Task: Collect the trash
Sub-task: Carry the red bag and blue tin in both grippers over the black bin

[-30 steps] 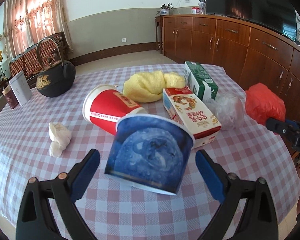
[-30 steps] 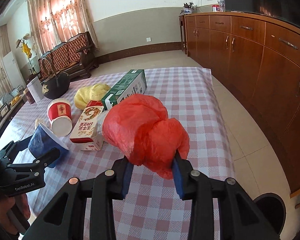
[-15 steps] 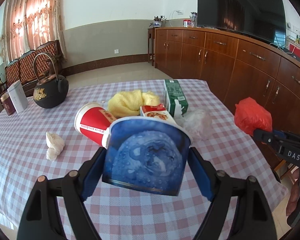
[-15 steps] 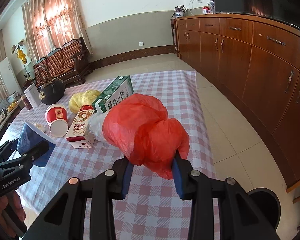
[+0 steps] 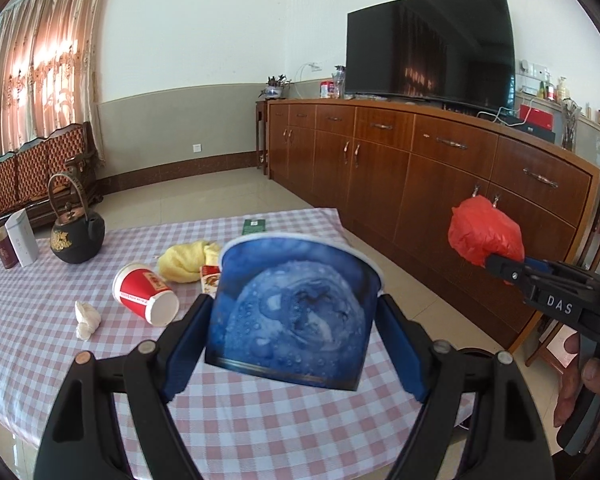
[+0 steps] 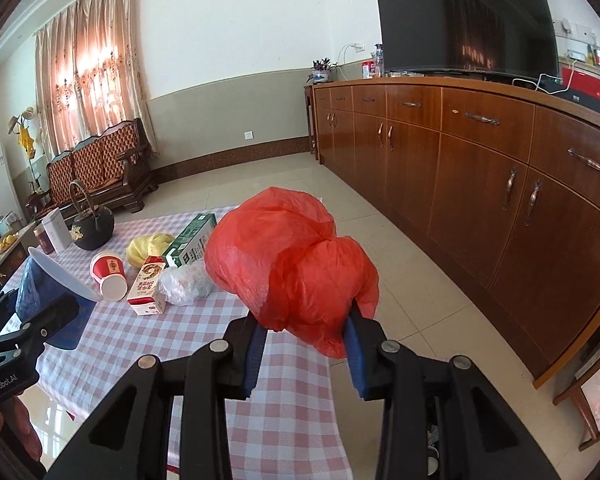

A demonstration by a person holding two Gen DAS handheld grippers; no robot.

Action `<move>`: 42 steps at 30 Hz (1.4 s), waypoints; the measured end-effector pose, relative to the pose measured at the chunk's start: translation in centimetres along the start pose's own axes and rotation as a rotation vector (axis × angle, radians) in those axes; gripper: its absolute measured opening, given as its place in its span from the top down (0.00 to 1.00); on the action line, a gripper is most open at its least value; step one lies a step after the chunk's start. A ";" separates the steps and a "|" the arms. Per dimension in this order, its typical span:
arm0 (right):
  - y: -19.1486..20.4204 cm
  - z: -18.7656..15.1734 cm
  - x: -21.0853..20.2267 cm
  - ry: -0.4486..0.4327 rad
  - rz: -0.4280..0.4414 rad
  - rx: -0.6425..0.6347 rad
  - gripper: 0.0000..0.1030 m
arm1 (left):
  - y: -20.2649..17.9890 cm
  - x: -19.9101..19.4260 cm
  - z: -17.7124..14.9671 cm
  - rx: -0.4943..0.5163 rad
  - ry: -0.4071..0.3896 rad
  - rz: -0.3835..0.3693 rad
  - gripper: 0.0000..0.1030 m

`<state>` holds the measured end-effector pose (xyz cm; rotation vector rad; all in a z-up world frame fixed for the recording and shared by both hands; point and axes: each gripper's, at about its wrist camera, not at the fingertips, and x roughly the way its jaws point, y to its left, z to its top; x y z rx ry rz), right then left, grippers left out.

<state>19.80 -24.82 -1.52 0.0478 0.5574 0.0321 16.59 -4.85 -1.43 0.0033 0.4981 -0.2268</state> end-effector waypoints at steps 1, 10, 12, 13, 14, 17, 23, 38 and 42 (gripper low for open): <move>-0.8 0.0 -0.7 -0.006 -0.008 0.007 0.63 | -0.8 0.0 0.1 0.007 -0.004 -0.013 0.21; -10.2 -2.2 -6.0 -0.039 -0.125 0.080 0.63 | -10.4 1.4 0.5 0.099 0.003 -0.169 0.21; -12.3 -2.8 -6.8 -0.040 -0.143 0.106 0.63 | -12.8 1.7 0.3 0.123 0.008 -0.204 0.21; -13.3 -3.3 -7.1 -0.037 -0.156 0.115 0.63 | -13.9 1.9 0.2 0.133 0.012 -0.221 0.21; -14.3 -3.7 -7.5 -0.035 -0.167 0.120 0.63 | -14.9 2.0 0.1 0.143 0.016 -0.236 0.21; -16.8 -4.9 -8.1 -0.022 -0.190 0.132 0.63 | -17.7 2.4 -0.2 0.171 0.030 -0.276 0.21; -20.8 -7.5 -8.6 0.012 -0.220 0.151 0.63 | -21.1 3.0 -1.4 0.184 0.037 -0.340 0.21; -26.5 -15.3 -5.4 0.196 -0.207 0.046 0.63 | -27.0 7.9 -8.2 0.198 0.166 -0.406 0.21; -27.4 -17.3 -2.6 0.263 -0.178 0.022 0.63 | -27.9 9.6 -9.5 0.189 0.196 -0.422 0.21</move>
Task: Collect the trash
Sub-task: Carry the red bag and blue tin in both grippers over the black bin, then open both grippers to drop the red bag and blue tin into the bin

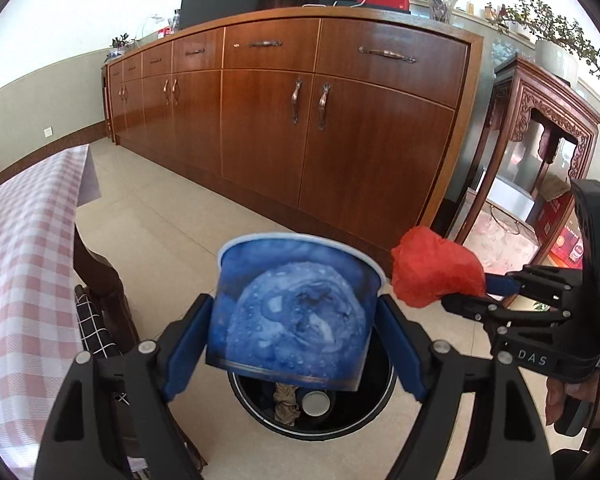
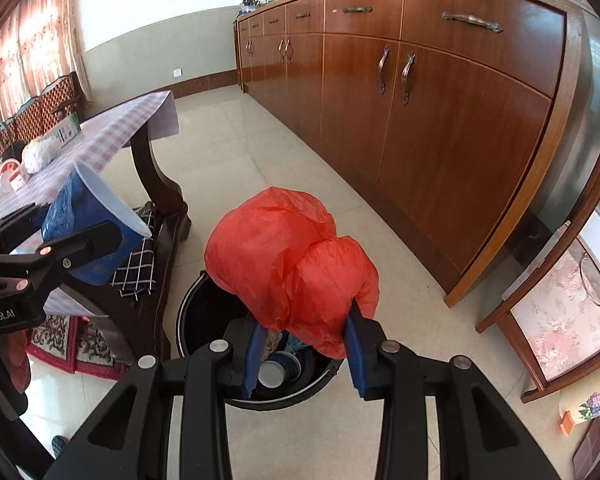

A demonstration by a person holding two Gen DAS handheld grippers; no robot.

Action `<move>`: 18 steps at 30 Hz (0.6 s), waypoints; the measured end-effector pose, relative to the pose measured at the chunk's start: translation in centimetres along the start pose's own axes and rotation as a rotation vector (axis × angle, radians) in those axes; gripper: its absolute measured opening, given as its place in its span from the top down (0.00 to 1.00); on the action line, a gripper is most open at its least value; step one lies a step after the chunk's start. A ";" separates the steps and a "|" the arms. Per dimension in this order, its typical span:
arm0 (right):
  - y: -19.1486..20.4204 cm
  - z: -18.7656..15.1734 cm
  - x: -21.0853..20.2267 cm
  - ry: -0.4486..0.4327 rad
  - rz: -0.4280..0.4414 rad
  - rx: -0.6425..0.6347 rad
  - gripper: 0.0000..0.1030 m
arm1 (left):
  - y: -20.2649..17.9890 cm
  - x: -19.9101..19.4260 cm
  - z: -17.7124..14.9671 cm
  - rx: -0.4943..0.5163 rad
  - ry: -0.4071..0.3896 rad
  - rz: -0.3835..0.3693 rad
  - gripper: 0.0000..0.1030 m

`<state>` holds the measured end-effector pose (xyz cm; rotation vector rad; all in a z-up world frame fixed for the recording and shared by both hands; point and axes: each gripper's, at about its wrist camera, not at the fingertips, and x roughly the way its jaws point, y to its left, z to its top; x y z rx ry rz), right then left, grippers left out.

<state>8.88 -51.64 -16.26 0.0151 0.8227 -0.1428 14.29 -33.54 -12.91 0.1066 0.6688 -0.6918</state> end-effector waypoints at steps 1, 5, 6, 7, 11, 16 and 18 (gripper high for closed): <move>-0.1 -0.4 1.0 0.019 0.010 -0.010 0.63 | 0.0 0.7 -0.3 -0.001 0.013 -0.006 0.21; 0.1 -1.5 4.5 0.083 0.037 -0.043 0.63 | 0.1 3.5 -1.7 -0.004 0.066 -0.006 0.21; 0.1 -1.6 5.3 0.097 0.044 -0.049 0.63 | 0.2 4.1 -2.0 -0.009 0.082 -0.007 0.21; 0.1 -1.9 6.1 0.109 0.054 -0.054 0.63 | 0.2 4.6 -2.4 -0.009 0.090 -0.005 0.21; 0.7 -2.8 8.9 0.163 0.091 -0.098 0.63 | 0.8 6.1 -3.5 -0.029 0.129 -0.013 0.21; 0.6 -3.8 11.5 0.205 0.100 -0.120 0.39 | 1.1 7.6 -4.0 -0.038 0.156 -0.039 0.19; -0.1 -4.1 11.5 0.181 0.060 -0.104 0.05 | 1.2 7.7 -3.8 -0.048 0.160 -0.022 0.10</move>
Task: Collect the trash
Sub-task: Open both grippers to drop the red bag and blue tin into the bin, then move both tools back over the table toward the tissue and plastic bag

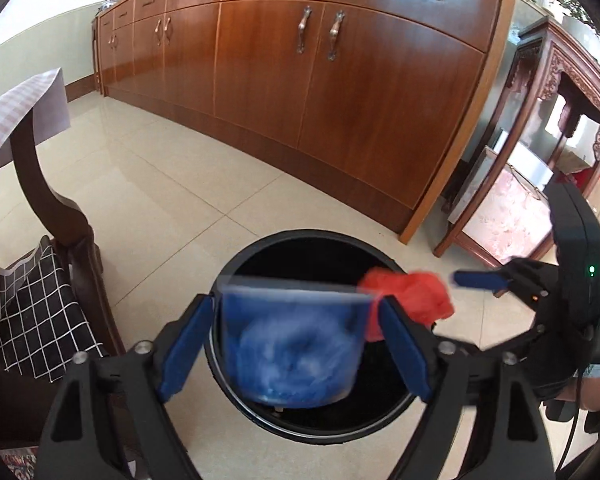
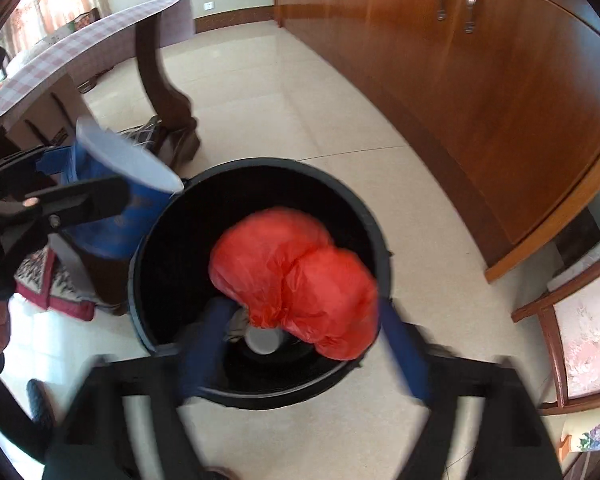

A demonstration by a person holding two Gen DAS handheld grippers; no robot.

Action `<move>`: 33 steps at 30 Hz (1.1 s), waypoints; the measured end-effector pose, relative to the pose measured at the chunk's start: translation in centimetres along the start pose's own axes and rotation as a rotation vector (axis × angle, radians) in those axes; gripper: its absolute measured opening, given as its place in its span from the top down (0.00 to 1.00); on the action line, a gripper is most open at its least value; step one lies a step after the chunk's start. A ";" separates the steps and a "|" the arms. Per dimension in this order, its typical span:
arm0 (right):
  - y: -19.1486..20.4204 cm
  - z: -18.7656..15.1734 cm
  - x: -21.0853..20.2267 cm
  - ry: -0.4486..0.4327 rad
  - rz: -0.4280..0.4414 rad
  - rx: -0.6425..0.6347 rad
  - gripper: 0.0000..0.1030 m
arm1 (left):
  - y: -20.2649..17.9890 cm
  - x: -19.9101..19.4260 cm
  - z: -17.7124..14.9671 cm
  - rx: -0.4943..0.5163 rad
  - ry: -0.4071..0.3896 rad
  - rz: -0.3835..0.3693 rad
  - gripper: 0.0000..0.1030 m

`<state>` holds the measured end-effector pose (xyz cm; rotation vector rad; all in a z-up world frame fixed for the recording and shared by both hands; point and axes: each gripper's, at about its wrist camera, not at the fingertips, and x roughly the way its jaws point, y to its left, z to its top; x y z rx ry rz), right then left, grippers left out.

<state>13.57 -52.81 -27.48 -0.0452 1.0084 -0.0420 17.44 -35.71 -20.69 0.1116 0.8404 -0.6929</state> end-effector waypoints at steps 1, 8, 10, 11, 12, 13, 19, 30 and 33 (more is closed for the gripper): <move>-0.5 -0.2 -0.2 -0.012 -0.021 0.019 0.02 | 0.0 0.0 0.1 -0.002 -0.002 0.000 0.08; -3.9 0.0 -3.2 -0.091 -0.111 0.185 0.00 | -0.7 -1.7 0.7 0.026 -0.040 0.032 0.00; -4.1 0.5 -4.8 -0.130 -0.113 0.215 0.00 | -0.7 -2.1 0.9 0.027 -0.052 0.040 0.00; -4.1 0.8 -5.5 -0.146 -0.114 0.222 0.00 | -1.0 -2.6 1.1 0.030 -0.060 0.044 0.00; -4.1 1.0 -6.1 -0.161 -0.118 0.225 0.00 | -1.0 -2.9 1.2 0.033 -0.068 0.046 0.00; -3.9 1.3 -7.0 -0.177 -0.122 0.225 0.00 | -1.2 -3.3 1.3 0.039 -0.077 0.050 0.00; -2.8 2.4 -11.4 -0.256 -0.122 0.216 0.00 | -2.0 -6.1 2.3 0.063 -0.122 0.059 0.00; 0.7 3.9 -18.2 -0.352 -0.133 0.193 0.00 | -1.8 -12.5 3.0 0.092 -0.192 0.097 0.00; 1.9 4.0 -19.3 -0.365 -0.134 0.191 0.00 | -0.9 -14.2 2.9 0.068 -0.211 0.126 0.00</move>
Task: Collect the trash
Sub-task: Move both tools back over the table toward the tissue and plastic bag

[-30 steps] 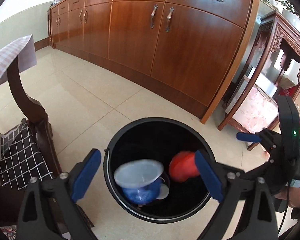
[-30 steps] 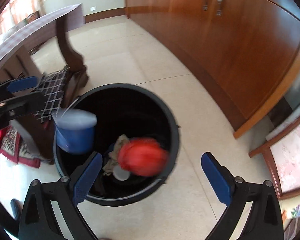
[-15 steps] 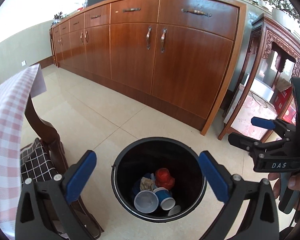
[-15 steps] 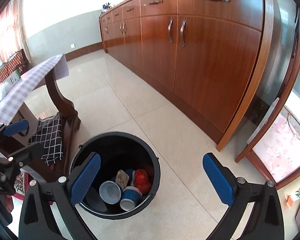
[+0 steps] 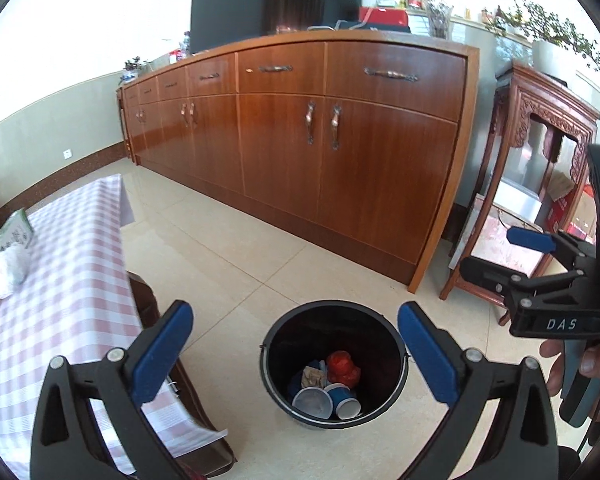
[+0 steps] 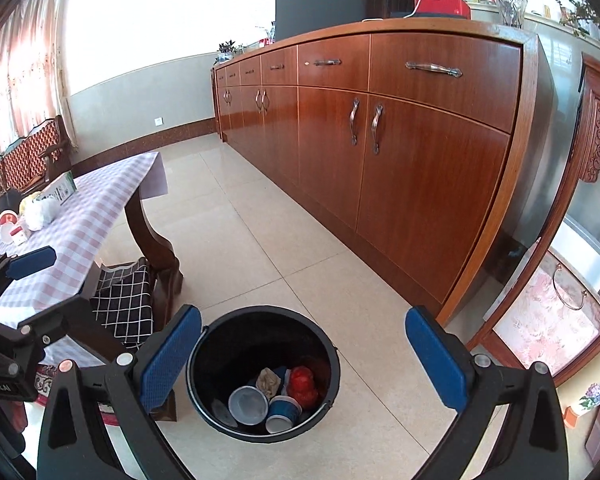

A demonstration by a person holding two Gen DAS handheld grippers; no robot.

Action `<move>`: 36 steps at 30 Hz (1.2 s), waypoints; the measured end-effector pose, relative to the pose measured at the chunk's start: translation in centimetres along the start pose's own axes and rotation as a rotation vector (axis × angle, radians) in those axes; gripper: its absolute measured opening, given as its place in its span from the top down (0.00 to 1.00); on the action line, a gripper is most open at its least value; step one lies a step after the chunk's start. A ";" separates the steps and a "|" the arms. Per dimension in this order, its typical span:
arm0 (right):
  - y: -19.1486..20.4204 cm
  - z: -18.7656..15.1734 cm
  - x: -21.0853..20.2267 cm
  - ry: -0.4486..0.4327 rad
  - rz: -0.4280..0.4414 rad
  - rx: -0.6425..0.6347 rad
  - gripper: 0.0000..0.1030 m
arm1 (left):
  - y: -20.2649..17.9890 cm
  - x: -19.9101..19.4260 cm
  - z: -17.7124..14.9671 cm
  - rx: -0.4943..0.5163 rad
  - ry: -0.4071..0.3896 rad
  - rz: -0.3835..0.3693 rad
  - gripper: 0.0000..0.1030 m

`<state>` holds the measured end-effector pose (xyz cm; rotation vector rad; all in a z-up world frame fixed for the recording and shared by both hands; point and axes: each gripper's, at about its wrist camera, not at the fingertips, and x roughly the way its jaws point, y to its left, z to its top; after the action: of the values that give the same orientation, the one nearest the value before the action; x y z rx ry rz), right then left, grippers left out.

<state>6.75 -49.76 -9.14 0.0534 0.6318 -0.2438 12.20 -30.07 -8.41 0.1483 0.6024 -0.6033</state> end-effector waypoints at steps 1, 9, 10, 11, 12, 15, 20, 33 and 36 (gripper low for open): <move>0.5 0.2 -0.3 0.000 0.004 0.002 0.00 | 0.4 -0.5 0.1 -0.011 -0.004 0.015 0.00; 5.1 1.8 -2.2 -0.019 0.053 -0.031 0.00 | 4.0 -4.9 0.1 -0.063 -0.054 0.113 0.00; 5.8 2.0 -2.3 -0.028 0.063 -0.031 0.00 | 4.4 -5.5 -0.1 -0.064 -0.060 0.122 0.00; 6.5 2.2 -2.4 -0.036 0.070 -0.029 0.00 | 4.9 -6.0 -0.2 -0.065 -0.065 0.135 0.00; 7.2 2.4 -2.5 -0.045 0.080 -0.026 0.00 | 5.5 -6.6 -0.4 -0.071 -0.070 0.148 0.00; 9.5 3.2 -2.6 -0.056 0.137 -0.025 0.00 | 7.5 -8.2 -0.7 -0.099 -0.080 0.182 0.00; 14.2 4.1 -3.4 -0.137 0.203 -0.085 0.00 | 10.2 -10.2 -1.3 -0.133 -0.094 0.257 0.00; 24.7 5.9 -3.3 -0.105 0.340 -0.198 0.00 | 17.7 -14.4 -4.0 -0.227 -0.094 0.385 0.00; 26.9 6.2 -2.9 -0.087 0.347 -0.223 0.00 | 19.4 -15.2 -4.7 -0.241 -0.097 0.435 0.00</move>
<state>14.56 -23.85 -3.12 -0.0622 0.5499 0.1596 10.99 -5.27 -4.36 0.0207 0.5231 -0.1142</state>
